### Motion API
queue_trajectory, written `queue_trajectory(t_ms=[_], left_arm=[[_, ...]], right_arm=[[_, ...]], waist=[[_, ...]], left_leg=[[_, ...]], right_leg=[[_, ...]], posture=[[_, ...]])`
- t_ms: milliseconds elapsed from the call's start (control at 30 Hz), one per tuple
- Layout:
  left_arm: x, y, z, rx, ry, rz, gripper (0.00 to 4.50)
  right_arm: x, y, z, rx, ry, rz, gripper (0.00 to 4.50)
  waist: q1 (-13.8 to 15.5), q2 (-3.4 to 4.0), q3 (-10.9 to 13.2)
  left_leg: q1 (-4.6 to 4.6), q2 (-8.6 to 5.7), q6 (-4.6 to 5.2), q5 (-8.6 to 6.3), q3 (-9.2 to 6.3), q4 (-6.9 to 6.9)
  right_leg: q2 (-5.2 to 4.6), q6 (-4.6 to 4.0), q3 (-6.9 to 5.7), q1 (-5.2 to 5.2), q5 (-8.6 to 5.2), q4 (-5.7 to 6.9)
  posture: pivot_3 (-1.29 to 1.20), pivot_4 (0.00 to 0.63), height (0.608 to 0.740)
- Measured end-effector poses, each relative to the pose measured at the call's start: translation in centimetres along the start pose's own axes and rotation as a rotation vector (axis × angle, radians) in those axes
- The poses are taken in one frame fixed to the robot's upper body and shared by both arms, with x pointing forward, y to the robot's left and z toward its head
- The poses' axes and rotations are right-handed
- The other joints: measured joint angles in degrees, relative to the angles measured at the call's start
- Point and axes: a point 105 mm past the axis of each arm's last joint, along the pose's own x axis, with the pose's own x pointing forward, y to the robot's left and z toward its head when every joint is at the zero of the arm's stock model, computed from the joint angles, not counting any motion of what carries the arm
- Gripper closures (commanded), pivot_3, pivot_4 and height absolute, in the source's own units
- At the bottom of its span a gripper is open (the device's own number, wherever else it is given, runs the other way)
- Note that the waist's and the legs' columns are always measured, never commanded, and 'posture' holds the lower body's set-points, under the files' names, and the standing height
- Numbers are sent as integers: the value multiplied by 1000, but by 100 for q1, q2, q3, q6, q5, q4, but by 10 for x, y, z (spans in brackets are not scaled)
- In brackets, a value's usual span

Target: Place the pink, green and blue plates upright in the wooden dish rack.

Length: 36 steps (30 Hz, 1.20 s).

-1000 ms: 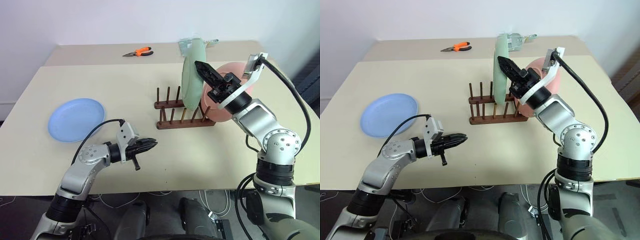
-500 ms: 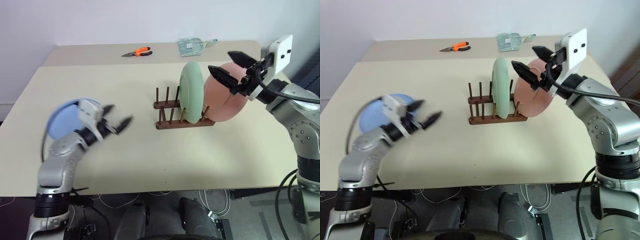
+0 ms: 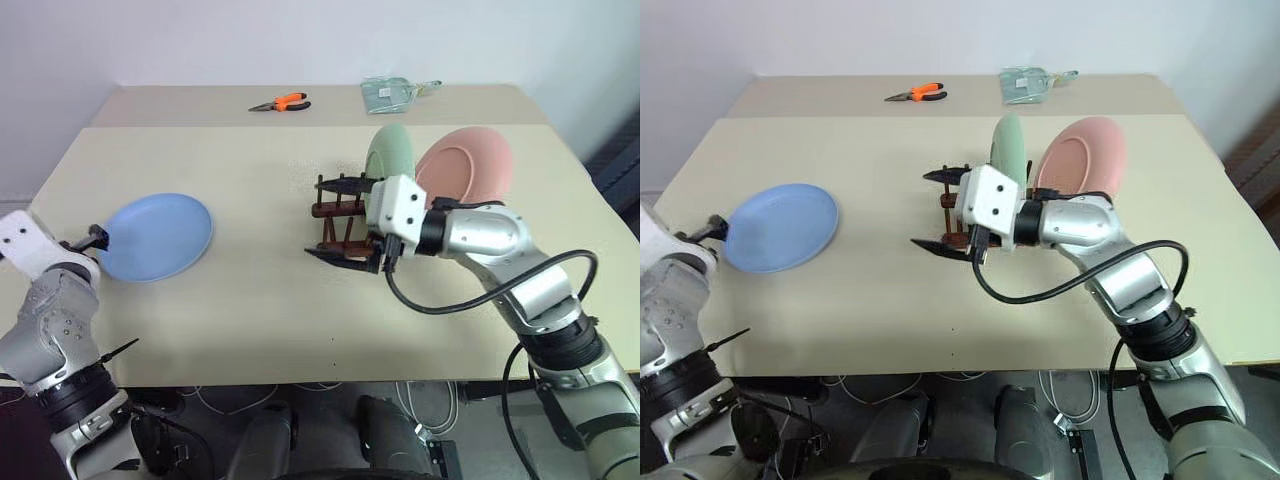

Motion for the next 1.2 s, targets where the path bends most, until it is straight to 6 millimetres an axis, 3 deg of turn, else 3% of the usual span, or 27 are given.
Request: queue_trajectory(t_ms=[33,133,267,367,467,600,700,767,867,1000,1200], left_arm=[[-1,-2,-9,-63,35,-8,0],[-3,-3,-25,-229,100,-12,844],[-4,0,-27,-344,113,2,2845],[-2,-3,-28,-337,114,-19,4385],[-4,-28,-8,-250,34,-158,4457],[-28,-105,27,-31,-136,-480,4457],[-47,-156,36,40,-180,-658,4457],[-55,-178,36,82,-187,-726,4457],[-61,-190,37,115,-192,-761,4457],[-68,-196,39,126,-186,-788,4500],[-72,-197,43,96,-184,-798,4500]], right_arm=[[1,1,0,-2,-3,5,62],[3,2,0,-7,-9,5,0],[3,1,-7,-5,12,-10,0],[1,0,-9,13,20,-19,0],[-1,-5,-11,30,34,-40,0],[8,-13,-9,-168,79,-48,0],[32,-13,-9,-323,92,-45,0],[46,-19,-14,-400,119,-80,0],[53,-36,-23,-511,185,-144,0],[57,-47,-44,-600,275,-177,1348],[59,-44,-51,-654,285,-161,4437]], waist=[[-7,-1,1],[-32,-21,3],[-31,-24,2],[-22,-28,4],[4,-39,6],[-7,-39,7],[-58,-38,6],[-88,-36,7],[-69,-39,6],[-54,-40,5],[-59,-41,6]], left_leg=[[0,0,-1,0,-1,-1],[1,4,-4,0,-3,-3],[2,4,-8,0,0,-5],[0,2,-11,2,0,-4],[-1,0,-14,3,-1,-2],[0,0,-17,4,4,-5],[5,4,-20,7,7,-14],[5,4,-31,14,13,-30],[5,4,-68,39,14,-60],[3,6,-74,44,12,-79],[3,6,-76,45,11,-79]], right_leg=[[1,0,0,-1,0,1],[7,0,-4,-3,0,3],[7,-1,-3,-4,0,3],[7,-3,-3,-4,1,3],[6,-5,-4,0,0,0],[5,-6,-2,-2,1,0],[8,-6,-1,-7,2,2],[8,-10,8,-22,5,6],[8,-14,11,-37,7,3],[10,-17,12,-48,8,2],[13,-18,14,-48,9,2]], posture=[[0,150,740],[0,150,740],[0,150,740],[0,150,740],[0,150,740],[0,150,740],[0,150,740],[0,150,740],[0,150,740],[0,150,740],[0,150,740]])
